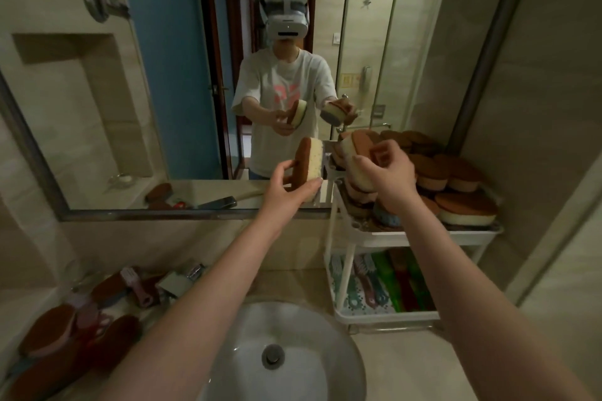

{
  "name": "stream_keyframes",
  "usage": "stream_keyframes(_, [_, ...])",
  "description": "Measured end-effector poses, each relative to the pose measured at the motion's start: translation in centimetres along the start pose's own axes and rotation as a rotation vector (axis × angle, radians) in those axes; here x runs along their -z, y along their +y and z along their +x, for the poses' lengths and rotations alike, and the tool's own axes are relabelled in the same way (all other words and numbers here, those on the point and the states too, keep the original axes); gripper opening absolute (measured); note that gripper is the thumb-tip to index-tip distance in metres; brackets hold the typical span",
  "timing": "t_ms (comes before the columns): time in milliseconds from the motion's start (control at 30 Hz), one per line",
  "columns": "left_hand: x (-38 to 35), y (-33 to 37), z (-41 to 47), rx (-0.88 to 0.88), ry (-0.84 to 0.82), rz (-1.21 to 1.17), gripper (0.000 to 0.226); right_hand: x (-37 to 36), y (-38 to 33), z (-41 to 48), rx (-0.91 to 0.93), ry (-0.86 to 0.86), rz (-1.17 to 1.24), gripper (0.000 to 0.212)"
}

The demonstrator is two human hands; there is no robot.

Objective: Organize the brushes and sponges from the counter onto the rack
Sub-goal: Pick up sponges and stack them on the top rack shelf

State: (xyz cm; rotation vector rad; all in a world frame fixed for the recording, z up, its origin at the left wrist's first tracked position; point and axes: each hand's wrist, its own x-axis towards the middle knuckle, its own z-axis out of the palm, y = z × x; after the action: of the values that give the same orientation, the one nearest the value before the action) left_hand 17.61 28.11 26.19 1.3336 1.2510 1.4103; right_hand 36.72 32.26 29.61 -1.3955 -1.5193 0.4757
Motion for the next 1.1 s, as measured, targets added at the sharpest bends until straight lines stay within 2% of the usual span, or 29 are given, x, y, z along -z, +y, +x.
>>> stream_keyframes(133, [-0.1,-0.2,0.7,0.007,0.017,0.048,0.06,-1.0,-0.6,3.0,0.122,0.047,-0.4,0.056])
stream_keyframes(200, [0.0,-0.3,0.9,0.005,0.017,0.063,0.06,-1.8,-0.4,3.7,0.118,0.019,-0.57,0.066])
stream_keyframes(300, [0.3,-0.6,1.0,0.006,0.004,0.072,0.059,-2.5,0.3,3.9,0.077,-0.058,-0.821,0.065])
stream_keyframes(600, [-0.1,-0.7,0.6,0.015,-0.012,0.088,0.056,-2.7,2.2,1.9,0.118,-0.002,-0.896,0.06])
stream_keyframes(667, [-0.4,-0.7,0.5,0.003,-0.021,0.107,0.051,-2.6,2.3,1.1,0.188,0.065,-0.807,0.053])
stream_keyframes(767, [-1.6,-0.5,0.3,-0.051,-0.047,0.152,0.045,-1.8,2.3,-0.5,0.256,0.189,-0.427,0.04])
stream_keyframes(867, [-3.1,0.1,-0.3,-0.127,-0.089,0.203,0.041,-0.1,2.3,-1.9,0.104,0.129,0.079,0.039])
stream_keyframes(933, [-4.2,0.4,-0.5,-0.178,-0.14,0.236,0.045,1.3,2.6,-2.5,-0.052,0.045,0.308,0.04])
stream_keyframes(1000, [-5.7,0.7,-0.6,-0.239,-0.205,0.262,0.052,2.8,3.3,-2.8,-0.157,-0.011,0.39,0.036])
stream_keyframes(1100, [-8.6,0.9,-0.5,-0.285,-0.263,0.24,0.062,5.3,4.6,-2.6,-0.262,0.047,0.428,0.03])
